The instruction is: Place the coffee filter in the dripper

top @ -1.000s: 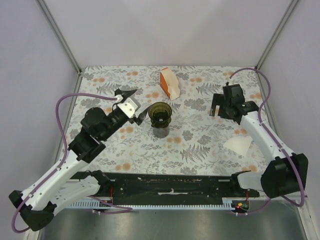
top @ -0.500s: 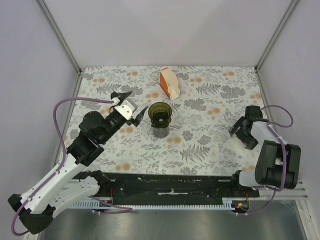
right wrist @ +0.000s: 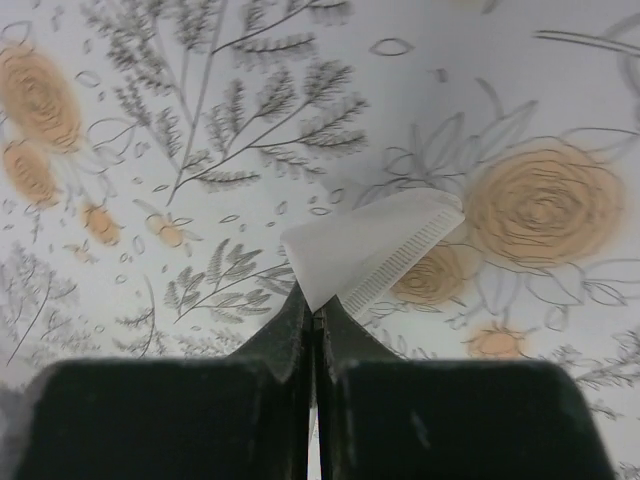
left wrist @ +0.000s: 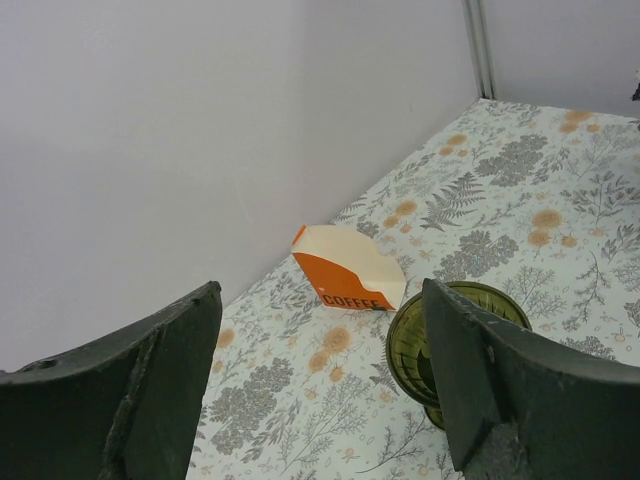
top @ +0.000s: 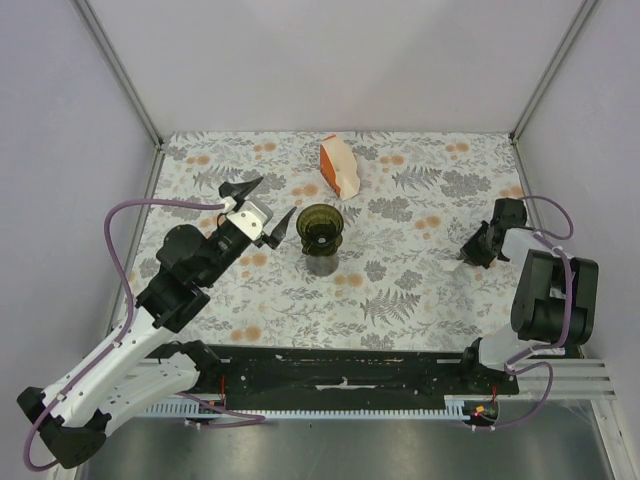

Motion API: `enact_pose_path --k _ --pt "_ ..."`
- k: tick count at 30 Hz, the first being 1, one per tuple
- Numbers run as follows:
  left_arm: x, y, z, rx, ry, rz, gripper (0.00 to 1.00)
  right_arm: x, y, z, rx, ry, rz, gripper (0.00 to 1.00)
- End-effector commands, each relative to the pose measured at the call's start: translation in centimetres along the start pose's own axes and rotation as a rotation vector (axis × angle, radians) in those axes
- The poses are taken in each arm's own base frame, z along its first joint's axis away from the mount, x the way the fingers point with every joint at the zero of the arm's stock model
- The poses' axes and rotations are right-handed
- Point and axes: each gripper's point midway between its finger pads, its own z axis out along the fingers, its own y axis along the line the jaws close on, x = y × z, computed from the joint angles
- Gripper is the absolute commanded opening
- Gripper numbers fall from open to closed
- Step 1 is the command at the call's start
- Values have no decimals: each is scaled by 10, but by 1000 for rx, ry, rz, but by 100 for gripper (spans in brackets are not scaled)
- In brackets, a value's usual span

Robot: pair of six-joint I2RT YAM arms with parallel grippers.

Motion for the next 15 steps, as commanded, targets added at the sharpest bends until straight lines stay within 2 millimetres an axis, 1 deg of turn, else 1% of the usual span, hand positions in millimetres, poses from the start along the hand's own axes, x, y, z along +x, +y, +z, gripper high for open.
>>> enact_pose_path --k 1,3,4,5,6,7,8,9,10,11,12,13,15 --pt "-17 12 1 -35 -60 34 86 23 25 4 -167 97 -41 0" --pt "-16 10 1 -31 -57 31 86 13 42 -13 -239 59 -92 0" --pt "-15 8 2 -22 -56 28 86 6 53 -25 -278 32 -129 0" --pt "-12 6 3 -16 -48 21 87 -4 68 -41 -337 -6 -179 0" --pt "-10 -1 3 19 -48 22 87 -7 86 -60 -410 -37 -241 0" --pt "-8 -7 4 51 -44 22 87 -11 108 -83 -492 -86 -327 0" --pt "-5 -14 3 87 -36 27 86 -10 130 -108 -585 -127 -421 0" --pt "-2 -23 3 134 -31 35 86 -7 155 -141 -692 -181 -531 0" --pt "-1 -28 3 166 -32 48 86 1 178 -175 -809 -223 -644 0" --pt "1 -34 3 195 -32 55 85 13 196 -205 -917 -247 -745 0" --pt "2 -36 4 214 -34 67 84 32 214 -239 -1029 -275 -859 0" --pt "0 -40 4 236 -48 83 83 49 227 -269 -1135 -303 -950 0" --pt "-5 -45 5 272 -71 104 82 73 240 -326 -1325 -389 -1081 0"
